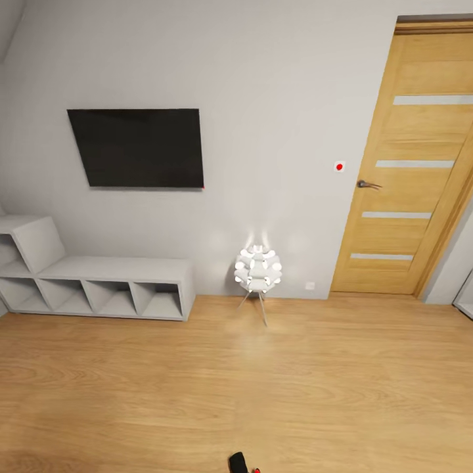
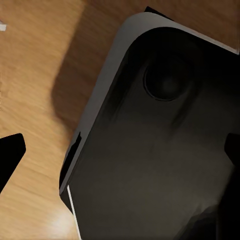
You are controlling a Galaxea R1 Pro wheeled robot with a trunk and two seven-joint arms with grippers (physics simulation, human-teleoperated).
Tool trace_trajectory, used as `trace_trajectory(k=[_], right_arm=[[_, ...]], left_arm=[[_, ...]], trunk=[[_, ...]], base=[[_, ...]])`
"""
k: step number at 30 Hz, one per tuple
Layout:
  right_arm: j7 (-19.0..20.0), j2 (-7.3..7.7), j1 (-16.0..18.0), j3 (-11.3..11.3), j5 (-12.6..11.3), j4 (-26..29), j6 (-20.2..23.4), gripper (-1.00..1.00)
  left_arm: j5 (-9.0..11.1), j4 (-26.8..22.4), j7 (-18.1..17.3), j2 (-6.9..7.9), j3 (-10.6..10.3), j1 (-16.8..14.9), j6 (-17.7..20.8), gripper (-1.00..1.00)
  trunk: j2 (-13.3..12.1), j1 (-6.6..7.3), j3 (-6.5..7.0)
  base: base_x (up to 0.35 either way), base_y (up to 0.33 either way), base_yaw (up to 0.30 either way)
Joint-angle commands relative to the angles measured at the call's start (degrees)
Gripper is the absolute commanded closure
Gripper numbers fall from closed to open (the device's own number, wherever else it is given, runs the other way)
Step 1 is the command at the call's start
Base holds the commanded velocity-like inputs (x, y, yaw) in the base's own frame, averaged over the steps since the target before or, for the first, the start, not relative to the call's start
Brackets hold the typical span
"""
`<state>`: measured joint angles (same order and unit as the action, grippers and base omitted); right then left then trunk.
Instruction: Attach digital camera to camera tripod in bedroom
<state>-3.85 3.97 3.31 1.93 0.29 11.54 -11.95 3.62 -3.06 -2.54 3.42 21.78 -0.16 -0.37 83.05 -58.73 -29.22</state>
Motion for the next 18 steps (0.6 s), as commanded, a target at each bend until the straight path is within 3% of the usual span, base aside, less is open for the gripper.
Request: trace_trajectory(k=[1,7,12,15,18], right_arm=[[0.0,-0.02,0.0,0.2,0.0,0.0,-0.2,-1.0],[0.0,0.31,0.0,0.1,0.2,0.0,-1.9,-1.0],[-0.1,1.92,0.0,0.3,0.2,1.4,-5.2,-1.0],[-0.1,3.05,0.2,0.4,0.2,4.6,-6.2,-1.0],[-0.2,3.68,0.4,0.4,0.2,10.6,-5.9,-1.0]], left_arm=[[0.4,0.0,-0.3,0.01,0.1,0.0,0.0,-1.0],[0.3,-5.0,-0.1,0.78,-0.1,0.0,0.4,-1.0],[0.3,-15.0,-0.1,1.85,-0.2,0.0,1.0,-1.0],[0.3,-21.3,0.0,2.05,-0.3,0.0,2.3,-1.0],[0.3,-27.2,0.0,2.09,-0.3,-0.1,6.2,-1.0]], trunk=[[0.0,0.0,-0.05],[0.0,0.0,-0.05],[0.0,0.0,-0.05],[0.0,0.0,-0.05],[0.0,0.0,-0.05]], base=[[0.004,0.0,0.0],[0.002,0.0,0.0],[0.0,0.0,0.0],[0.0,0.0,0.0],[0.0,0.0,0.0]])
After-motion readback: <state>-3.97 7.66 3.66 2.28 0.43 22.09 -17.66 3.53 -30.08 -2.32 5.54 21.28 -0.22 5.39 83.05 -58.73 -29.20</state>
